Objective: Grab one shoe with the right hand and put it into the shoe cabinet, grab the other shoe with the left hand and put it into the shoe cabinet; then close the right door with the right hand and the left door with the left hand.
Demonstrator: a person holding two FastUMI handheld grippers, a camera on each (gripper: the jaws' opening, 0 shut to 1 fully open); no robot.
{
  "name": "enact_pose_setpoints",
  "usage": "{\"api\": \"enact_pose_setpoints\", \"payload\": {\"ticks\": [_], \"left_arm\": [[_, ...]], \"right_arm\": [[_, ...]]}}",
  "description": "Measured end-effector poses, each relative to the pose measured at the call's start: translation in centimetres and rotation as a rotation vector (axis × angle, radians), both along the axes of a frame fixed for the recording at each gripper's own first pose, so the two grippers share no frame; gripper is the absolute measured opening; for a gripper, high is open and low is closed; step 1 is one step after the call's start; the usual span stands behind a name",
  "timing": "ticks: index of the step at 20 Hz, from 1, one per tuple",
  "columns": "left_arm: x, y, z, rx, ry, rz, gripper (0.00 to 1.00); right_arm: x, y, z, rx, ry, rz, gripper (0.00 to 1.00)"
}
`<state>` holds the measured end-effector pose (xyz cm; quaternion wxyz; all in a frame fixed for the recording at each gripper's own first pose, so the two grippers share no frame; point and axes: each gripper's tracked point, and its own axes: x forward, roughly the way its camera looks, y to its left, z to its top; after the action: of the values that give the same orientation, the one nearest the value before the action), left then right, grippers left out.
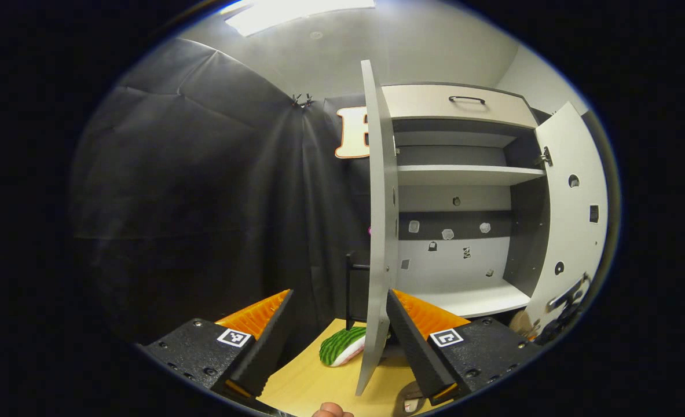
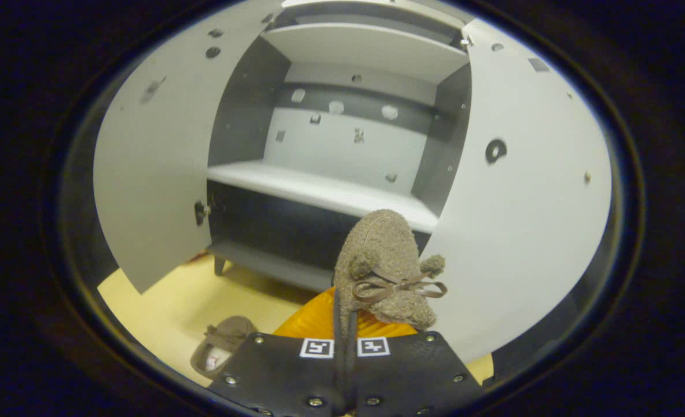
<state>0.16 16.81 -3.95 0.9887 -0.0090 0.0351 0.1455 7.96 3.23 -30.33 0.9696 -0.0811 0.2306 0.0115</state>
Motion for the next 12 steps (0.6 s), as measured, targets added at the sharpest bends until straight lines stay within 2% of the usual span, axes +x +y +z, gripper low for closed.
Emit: {"api": "enact_pose_setpoints", "payload": {"ticks": [4,7,12], "left_arm": [[-1.0,0.3,-0.4,-0.015,0.0,0.016,0.96],[-1.5,0.6,-0.4,-0.016,0.0,0.036,0.96],[-3.2,2.7,-0.6,-0.004,0.002,0.122,0.96]], "right_arm": [[4.8,0.1,7.7,0.035,-0.117,0.021,0.0],[8.8,0.0,10.0,-0.002,-0.173,0.045,0.0],[17.6,1.5,11.8,0.011,-0.203,0.062,0.01]]}}
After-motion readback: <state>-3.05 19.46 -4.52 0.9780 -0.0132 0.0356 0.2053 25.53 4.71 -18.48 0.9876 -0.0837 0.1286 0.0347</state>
